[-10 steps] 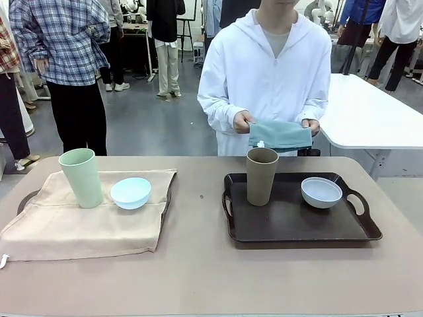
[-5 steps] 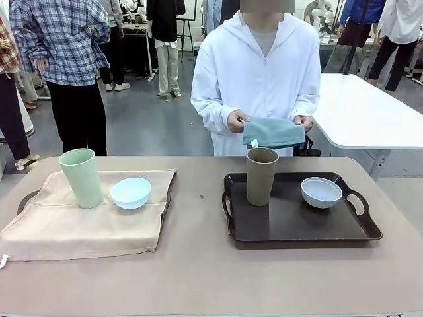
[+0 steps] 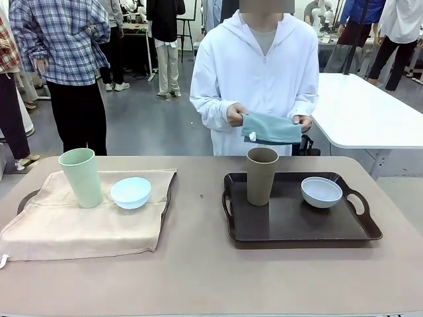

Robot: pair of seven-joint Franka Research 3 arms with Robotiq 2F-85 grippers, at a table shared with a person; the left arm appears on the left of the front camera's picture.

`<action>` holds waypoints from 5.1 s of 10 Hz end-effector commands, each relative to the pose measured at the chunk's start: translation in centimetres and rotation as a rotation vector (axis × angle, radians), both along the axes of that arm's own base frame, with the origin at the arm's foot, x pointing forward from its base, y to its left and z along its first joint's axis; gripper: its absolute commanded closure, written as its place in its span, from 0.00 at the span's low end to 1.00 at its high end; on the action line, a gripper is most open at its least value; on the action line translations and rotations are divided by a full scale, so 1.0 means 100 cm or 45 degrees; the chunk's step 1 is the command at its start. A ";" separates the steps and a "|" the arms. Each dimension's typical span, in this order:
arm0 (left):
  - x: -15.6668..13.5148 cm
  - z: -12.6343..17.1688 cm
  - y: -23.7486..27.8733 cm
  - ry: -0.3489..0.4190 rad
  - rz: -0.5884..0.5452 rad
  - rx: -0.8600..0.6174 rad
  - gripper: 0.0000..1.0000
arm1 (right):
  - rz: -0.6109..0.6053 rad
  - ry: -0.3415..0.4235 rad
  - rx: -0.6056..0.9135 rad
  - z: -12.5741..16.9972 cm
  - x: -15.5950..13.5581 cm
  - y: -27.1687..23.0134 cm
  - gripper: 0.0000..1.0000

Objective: Set up a tray with a mat and arrange the tableware.
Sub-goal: Pick up the Picnic Bowl and Reusable plastic cup from the Handle tray in front of the human's position and hold them in the air.

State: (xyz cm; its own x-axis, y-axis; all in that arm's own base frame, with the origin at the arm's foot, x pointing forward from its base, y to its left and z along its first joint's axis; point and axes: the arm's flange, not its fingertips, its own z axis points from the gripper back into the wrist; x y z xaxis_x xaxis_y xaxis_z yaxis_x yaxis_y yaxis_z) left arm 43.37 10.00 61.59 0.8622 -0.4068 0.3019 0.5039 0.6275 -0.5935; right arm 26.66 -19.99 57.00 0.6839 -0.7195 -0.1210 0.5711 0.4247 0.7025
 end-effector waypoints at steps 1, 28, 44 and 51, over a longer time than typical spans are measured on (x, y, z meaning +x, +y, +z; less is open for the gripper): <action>0.024 -0.007 -0.045 -0.071 -0.139 0.192 0.00 | 0.044 0.150 -0.169 0.007 0.039 0.029 0.17; 0.042 -0.236 -0.570 -0.617 -0.764 0.519 0.00 | 0.112 0.494 -0.681 -0.050 0.123 0.144 0.17; 0.051 -0.241 -0.493 -0.881 -0.976 0.089 0.00 | 0.126 0.518 -0.689 -0.052 0.138 0.161 0.17; 0.073 -0.276 -0.486 -1.070 -0.865 -0.171 0.00 | 0.223 0.525 -0.668 -0.093 0.168 0.189 0.17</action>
State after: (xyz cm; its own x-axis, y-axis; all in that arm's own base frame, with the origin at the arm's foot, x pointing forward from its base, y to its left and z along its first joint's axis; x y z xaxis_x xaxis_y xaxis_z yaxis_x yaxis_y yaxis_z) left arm 51.12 -39.13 34.78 -0.0063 -0.6730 0.7396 0.9983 0.0381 0.0431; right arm 42.56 -1.49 48.17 0.7834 -0.6192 -0.0535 0.6208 0.7752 0.1167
